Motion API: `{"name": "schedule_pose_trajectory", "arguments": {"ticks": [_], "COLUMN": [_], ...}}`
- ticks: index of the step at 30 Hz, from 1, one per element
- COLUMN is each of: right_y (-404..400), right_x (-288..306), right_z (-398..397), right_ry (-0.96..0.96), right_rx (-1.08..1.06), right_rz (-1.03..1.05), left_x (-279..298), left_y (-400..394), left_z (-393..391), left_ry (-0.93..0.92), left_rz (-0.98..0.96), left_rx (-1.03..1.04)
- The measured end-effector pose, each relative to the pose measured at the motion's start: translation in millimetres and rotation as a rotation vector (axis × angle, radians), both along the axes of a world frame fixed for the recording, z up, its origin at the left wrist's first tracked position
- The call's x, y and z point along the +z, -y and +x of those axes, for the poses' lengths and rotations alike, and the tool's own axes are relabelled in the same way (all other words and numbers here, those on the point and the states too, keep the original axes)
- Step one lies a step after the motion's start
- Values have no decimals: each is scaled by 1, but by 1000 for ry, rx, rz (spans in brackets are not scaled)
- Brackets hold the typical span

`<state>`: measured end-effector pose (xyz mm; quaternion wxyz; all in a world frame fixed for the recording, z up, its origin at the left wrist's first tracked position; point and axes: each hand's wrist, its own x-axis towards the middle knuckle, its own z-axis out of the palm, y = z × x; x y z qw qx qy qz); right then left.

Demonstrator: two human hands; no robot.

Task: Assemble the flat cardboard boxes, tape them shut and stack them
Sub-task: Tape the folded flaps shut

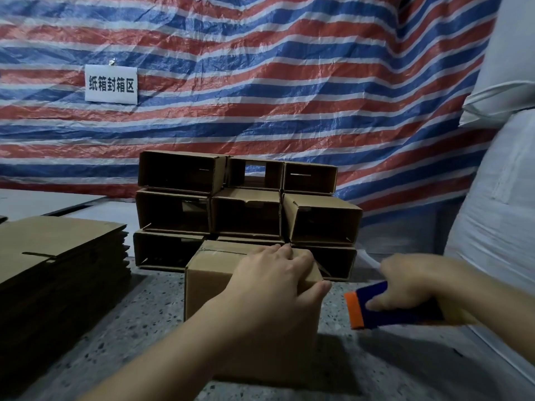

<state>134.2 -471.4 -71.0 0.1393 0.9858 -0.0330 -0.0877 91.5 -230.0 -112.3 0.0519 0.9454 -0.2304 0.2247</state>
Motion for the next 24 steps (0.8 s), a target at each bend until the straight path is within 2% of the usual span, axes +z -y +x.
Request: {"name": "schedule_pose_trajectory", "arguments": {"ticks": [3, 6, 9, 13, 18, 20, 21, 22, 24], "right_y": [0, -14, -26, -38, -40, -38, -38, -39, -46], "right_x": [-39, -71, -89, -105, -87, -69, -61, -52, -39], "right_z": [-11, -19, -26, -33, -34, -29, -26, -22, -22], "right_ry": [305, 418, 388, 354, 394, 552, 604, 574, 256], "right_rx": [61, 63, -3, -67, -92, -48, -48, -89, -219], "right_rz": [161, 178, 271, 278, 269, 489, 707, 964, 1391], "left_x": [0, 1, 0, -2, -3, -3, -2, -2, -3], "left_y": [2, 0, 0, 1, 0, 1, 1, 2, 2], "left_z": [-1, -2, -1, -1, 0, 0, 1, 1, 1], "left_ry": [-17, -9, 1, 13, 23, 23, 24, 26, 40], "left_rz": [10, 6, -6, -15, -28, -23, -19, -16, -15], "left_rx": [8, 4, -8, -6, -12, -14, -14, -12, -10]}}
